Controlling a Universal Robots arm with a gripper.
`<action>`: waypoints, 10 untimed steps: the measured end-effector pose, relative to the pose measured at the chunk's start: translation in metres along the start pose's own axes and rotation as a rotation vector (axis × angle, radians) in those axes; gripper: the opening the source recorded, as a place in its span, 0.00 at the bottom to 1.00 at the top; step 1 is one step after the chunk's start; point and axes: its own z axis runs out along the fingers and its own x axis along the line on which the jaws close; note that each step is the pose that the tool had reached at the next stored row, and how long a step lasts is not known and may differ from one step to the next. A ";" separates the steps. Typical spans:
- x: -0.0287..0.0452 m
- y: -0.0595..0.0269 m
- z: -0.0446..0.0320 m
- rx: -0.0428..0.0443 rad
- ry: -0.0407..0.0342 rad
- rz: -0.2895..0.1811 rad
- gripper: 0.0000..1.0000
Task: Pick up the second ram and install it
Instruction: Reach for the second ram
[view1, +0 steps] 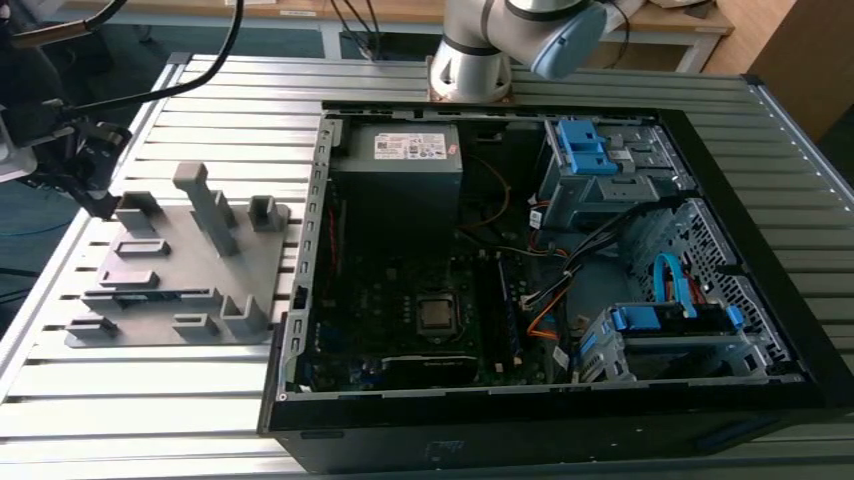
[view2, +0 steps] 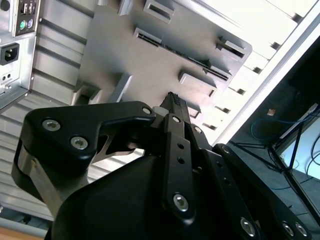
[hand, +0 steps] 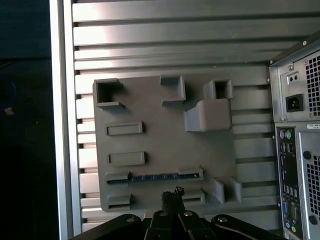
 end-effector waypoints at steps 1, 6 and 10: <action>0.0002 -0.0005 0.0005 -0.0001 -0.0001 0.000 0.10; 0.0012 -0.0026 0.0037 0.0000 0.0000 0.000 0.10; 0.0018 -0.0040 0.0071 0.0000 0.0000 0.000 0.10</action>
